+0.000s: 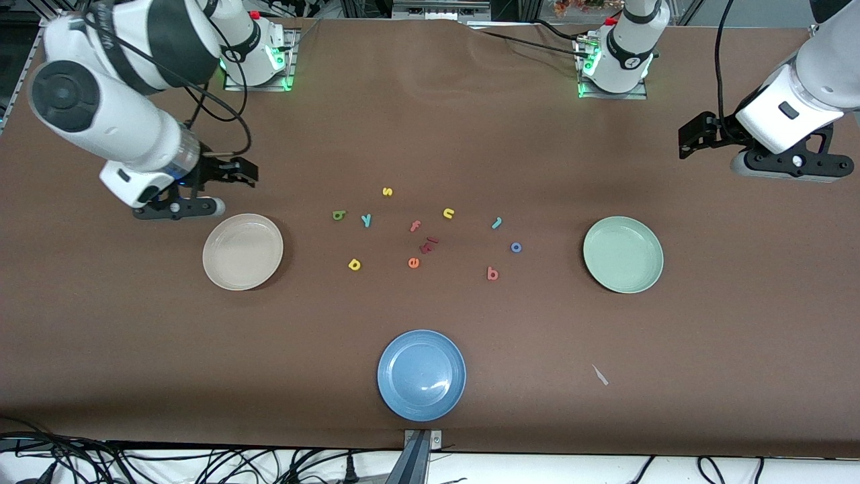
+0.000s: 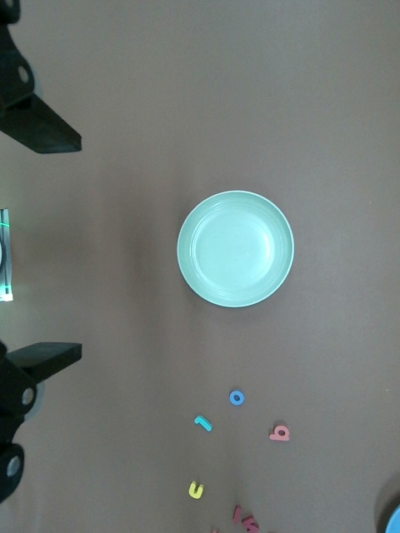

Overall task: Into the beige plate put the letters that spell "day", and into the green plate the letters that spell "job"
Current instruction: 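Reach the right gripper down to the green letter a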

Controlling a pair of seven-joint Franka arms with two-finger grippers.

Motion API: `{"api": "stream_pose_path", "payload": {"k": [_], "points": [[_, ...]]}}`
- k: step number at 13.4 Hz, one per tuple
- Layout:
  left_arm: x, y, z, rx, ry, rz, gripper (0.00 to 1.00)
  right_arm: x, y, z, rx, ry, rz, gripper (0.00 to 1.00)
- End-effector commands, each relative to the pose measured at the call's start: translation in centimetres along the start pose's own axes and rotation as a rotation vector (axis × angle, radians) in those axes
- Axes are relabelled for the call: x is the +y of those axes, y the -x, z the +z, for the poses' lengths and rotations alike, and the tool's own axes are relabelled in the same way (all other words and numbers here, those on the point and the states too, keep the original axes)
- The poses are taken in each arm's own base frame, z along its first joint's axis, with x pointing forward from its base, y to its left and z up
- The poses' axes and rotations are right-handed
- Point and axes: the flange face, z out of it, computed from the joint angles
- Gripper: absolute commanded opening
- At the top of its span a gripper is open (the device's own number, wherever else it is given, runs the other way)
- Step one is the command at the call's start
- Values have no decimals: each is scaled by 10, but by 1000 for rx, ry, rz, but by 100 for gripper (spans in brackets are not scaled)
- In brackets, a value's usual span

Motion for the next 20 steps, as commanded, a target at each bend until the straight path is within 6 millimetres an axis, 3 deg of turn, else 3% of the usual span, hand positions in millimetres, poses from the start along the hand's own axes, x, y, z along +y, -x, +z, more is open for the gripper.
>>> {"api": "stream_pose_path", "payload": {"k": [1, 3, 6, 8, 11, 12, 15, 17, 20], "points": [[9, 2, 0, -15, 15, 17, 100, -41, 2, 47, 13, -13, 16, 100], [9, 2, 0, -15, 15, 15, 100, -64, 1, 68, 20, -14, 48, 100], [10, -1, 4, -24, 13, 20, 100, -87, 3, 142, 43, -9, 87, 100], [9, -2, 6, -27, 13, 18, 100, -80, 17, 192, 84, -23, 93, 100], [8, -3, 7, -28, 12, 15, 100, -70, 34, 243, 125, -36, 94, 100], [8, -3, 8, -30, 12, 15, 100, -77, 37, 257, 132, -39, 84, 100], [8, -3, 8, -30, 12, 13, 100, -111, 51, 279, 138, -42, 104, 100], [8, -3, 8, -30, 12, 13, 100, -115, 50, 291, 149, -47, 102, 100], [9, -3, 8, -30, 13, 21, 100, -115, 48, 293, 151, -40, 81, 100]]}}
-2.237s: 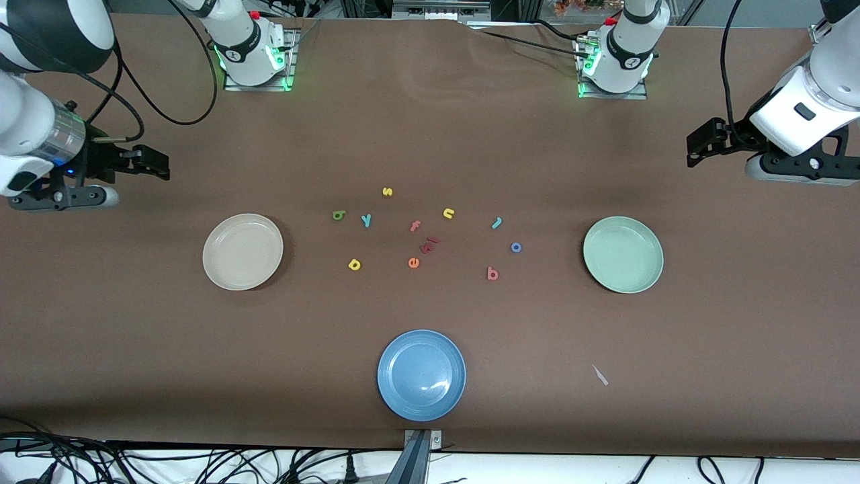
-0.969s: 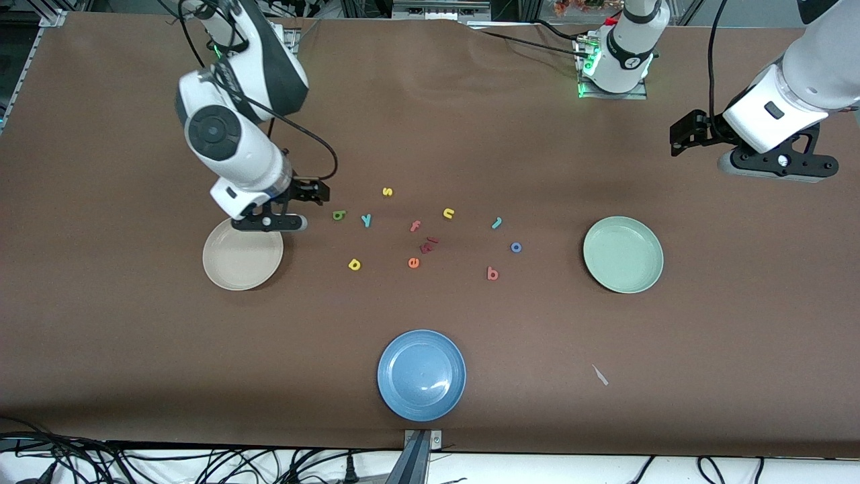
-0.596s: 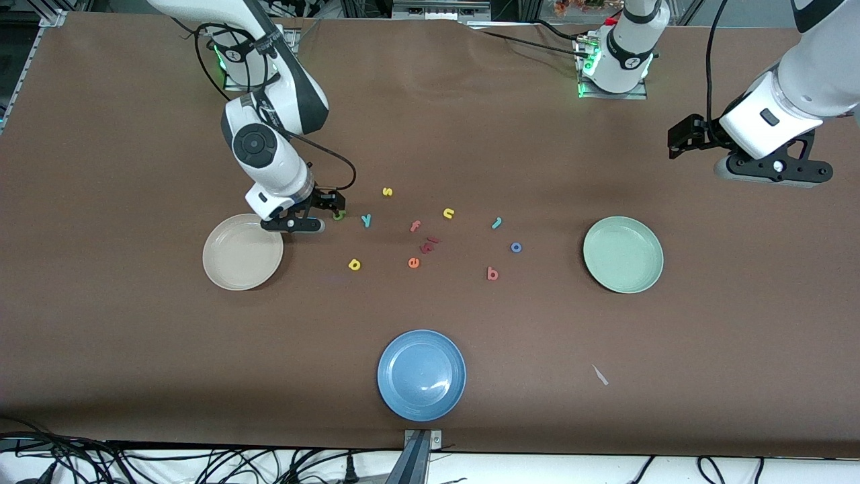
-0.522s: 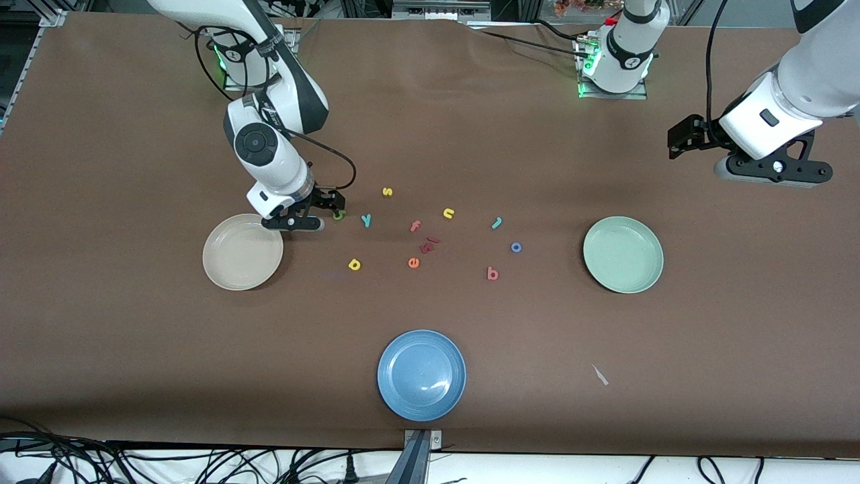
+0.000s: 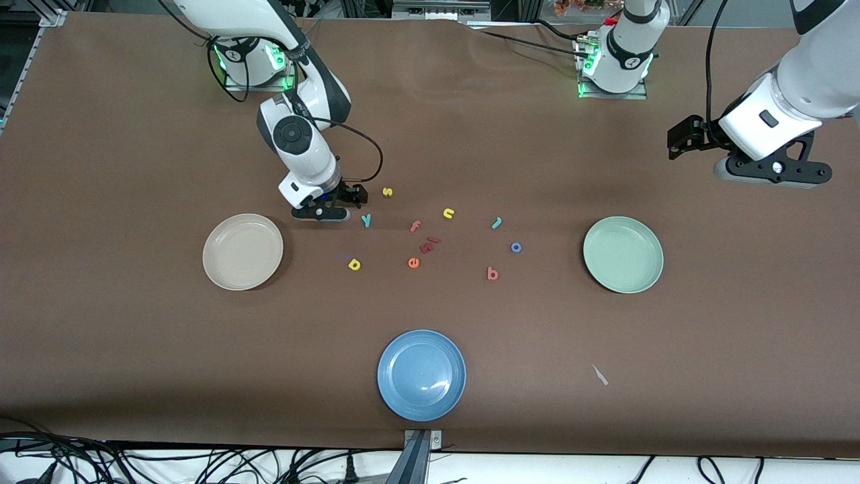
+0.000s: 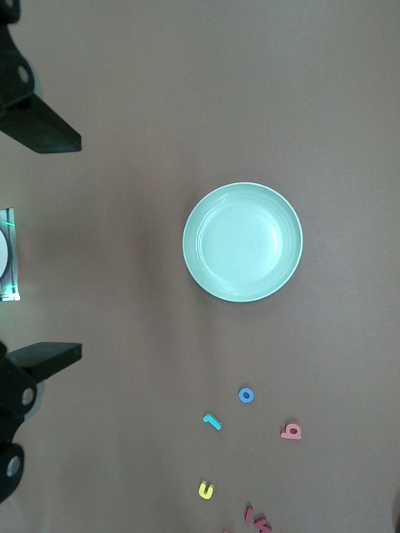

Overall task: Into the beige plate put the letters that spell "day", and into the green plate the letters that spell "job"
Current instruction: 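Grasp the green a with the right gripper while the left gripper reaches the blue o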

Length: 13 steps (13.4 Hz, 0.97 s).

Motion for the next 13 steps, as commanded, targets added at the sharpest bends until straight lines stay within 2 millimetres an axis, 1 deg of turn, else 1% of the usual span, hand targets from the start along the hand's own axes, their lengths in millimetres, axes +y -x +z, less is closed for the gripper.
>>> {"api": "stream_pose_path", "payload": {"k": [1, 2, 4, 5, 6, 8, 9, 10, 11, 13], "points": [[5, 2, -1, -7, 14, 13, 100, 2, -4, 2, 14, 3, -13, 100], [8, 1, 1, -13, 13, 21, 100, 2, -4, 3, 14, 7, -27, 100], [14, -10, 17, -41, 15, 30, 100, 4, -9, 2, 20, 5, -61, 98], [26, -11, 18, -38, 11, 51, 100, 5, -11, 5, 16, 7, -72, 98], [33, -14, 22, -38, 0, 66, 100, 4, -13, 9, 13, 9, -79, 98], [34, -42, 58, -68, 14, 70, 100, 3, -15, 14, 9, 11, -97, 98], [38, -51, 74, -90, 24, 74, 100, 3, -15, 17, 4, 14, -120, 97], [50, -56, 87, -106, 19, 95, 100, 6, -15, 18, -2, 17, -153, 95], [59, -62, 97, -110, 14, 112, 100, 7, -14, 22, -10, 21, -169, 91], [61, -78, 117, -102, 27, 113, 100, 9, -16, 21, -9, 20, -209, 77]]}}
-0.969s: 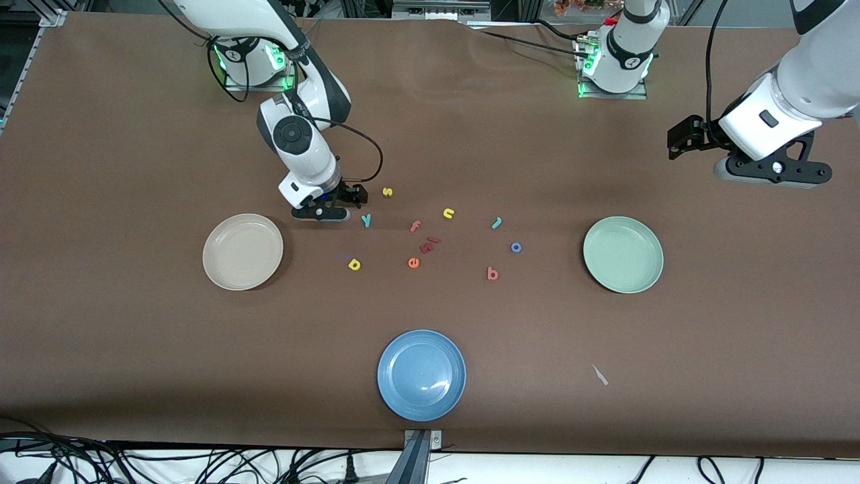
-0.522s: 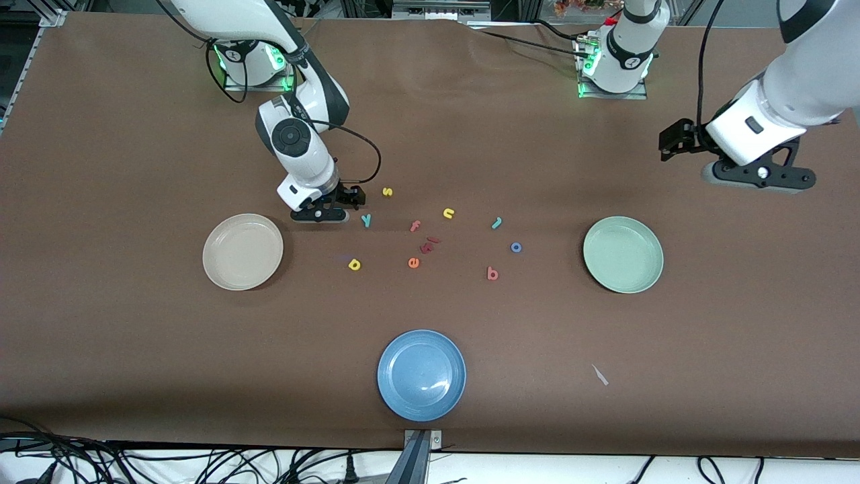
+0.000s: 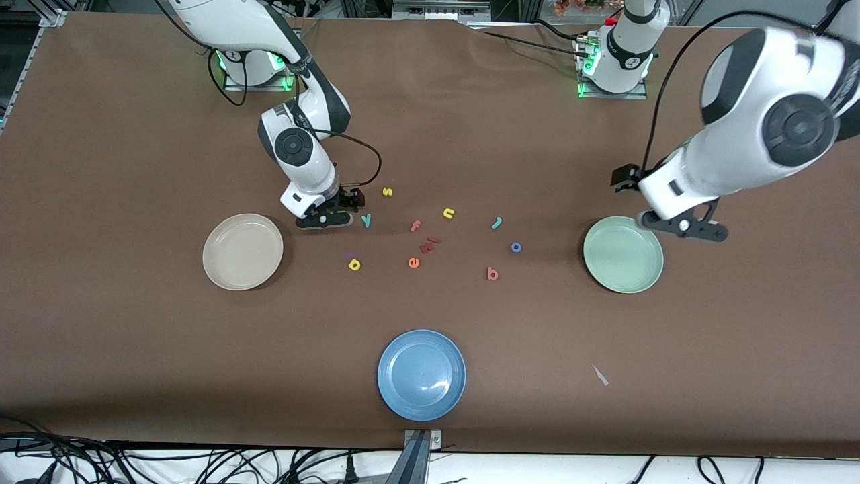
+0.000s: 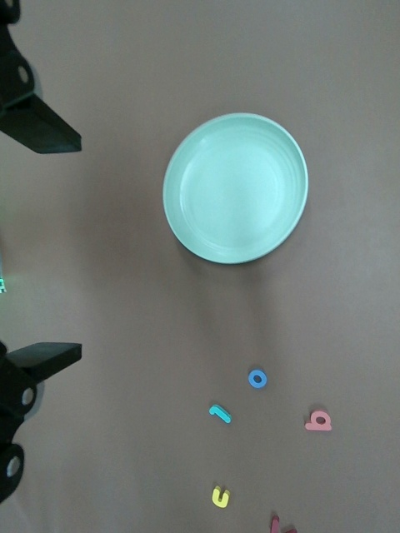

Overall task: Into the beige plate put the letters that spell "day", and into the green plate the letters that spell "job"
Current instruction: 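Grasp the green a with the right gripper while the left gripper reaches the blue o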

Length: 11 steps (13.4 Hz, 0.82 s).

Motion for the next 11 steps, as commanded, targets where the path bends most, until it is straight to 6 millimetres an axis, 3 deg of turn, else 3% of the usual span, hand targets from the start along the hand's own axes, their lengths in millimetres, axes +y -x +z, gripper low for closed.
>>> {"api": "stream_pose_path", "payload": {"k": [1, 2, 4, 6, 8, 11], "points": [[4, -24, 22, 14, 18, 12, 100, 4, -7, 1, 7, 3, -48, 75], [8, -33, 34, 13, 30, 17, 100, 5, -7, 2, 6, 4, -53, 62], [31, -41, 50, 9, 29, 40, 100, 5, -6, 2, 6, 4, -51, 47], [37, -49, 72, 11, 33, 46, 99, 4, -6, 2, 4, 4, -51, 33], [47, -54, 91, 44, 35, 50, 98, 2, -4, 3, 3, 5, -49, 27], [86, -57, 123, 96, 37, -8, 98, 2, -5, 4, 3, 5, -51, 18]]}}
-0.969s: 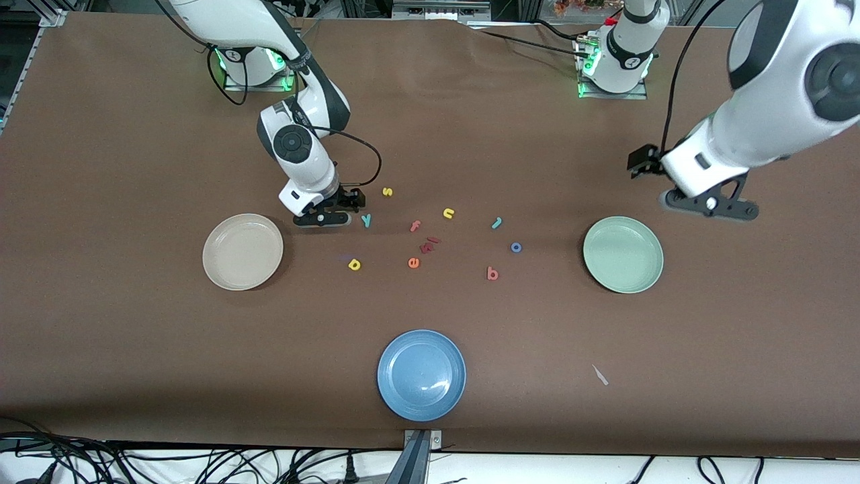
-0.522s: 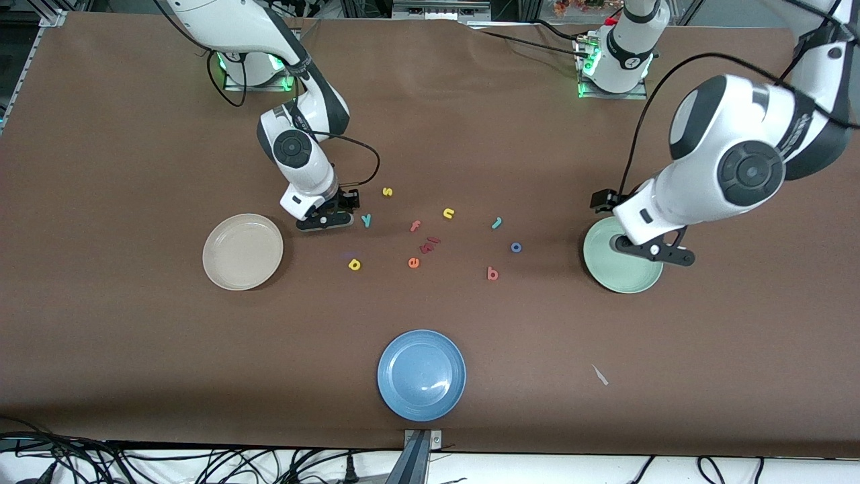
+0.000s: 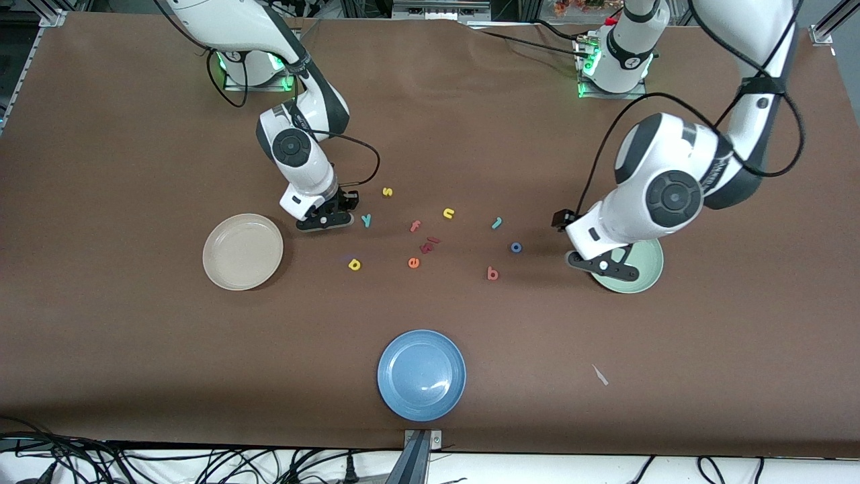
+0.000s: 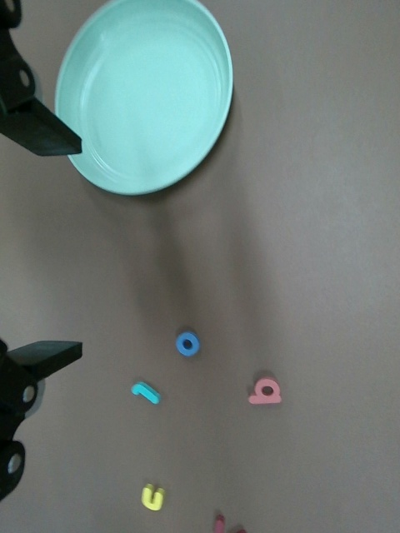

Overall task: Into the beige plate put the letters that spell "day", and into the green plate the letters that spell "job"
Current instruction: 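Grasp the green a with the right gripper while the left gripper reaches the blue o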

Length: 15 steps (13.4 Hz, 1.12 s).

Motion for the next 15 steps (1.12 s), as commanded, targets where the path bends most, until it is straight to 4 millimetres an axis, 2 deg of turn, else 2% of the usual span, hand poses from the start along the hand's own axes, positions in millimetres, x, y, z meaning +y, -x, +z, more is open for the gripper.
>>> {"api": "stream_pose_path", "payload": {"k": [1, 3, 5, 7, 8, 10, 12, 14, 15], "points": [[34, 0, 23, 35, 13, -48, 98, -1, -2, 7, -3, 5, -19, 15], [40, -14, 44, 73, 29, -119, 98, 6, -19, -11, -44, 25, -10, 15], [45, -24, 70, 101, 40, -161, 97, 22, -41, -42, -95, 54, -17, 15], [64, -24, 103, 116, 46, -190, 96, 54, -56, -60, -95, 70, -21, 15], [65, -22, 121, 139, 35, -192, 94, 74, -61, -65, -90, 78, -32, 15], [65, -20, 152, 163, -11, -194, 85, 111, -69, -72, -81, 93, -67, 15], [81, -16, 166, 156, -39, -213, 71, 147, -74, -76, -84, 106, -160, 16], [85, -14, 167, 153, -40, -234, 70, 176, -78, -76, -84, 120, -206, 17], [85, -12, 170, 142, -45, -235, 70, 181, -79, -74, -80, 122, -217, 20]]}}
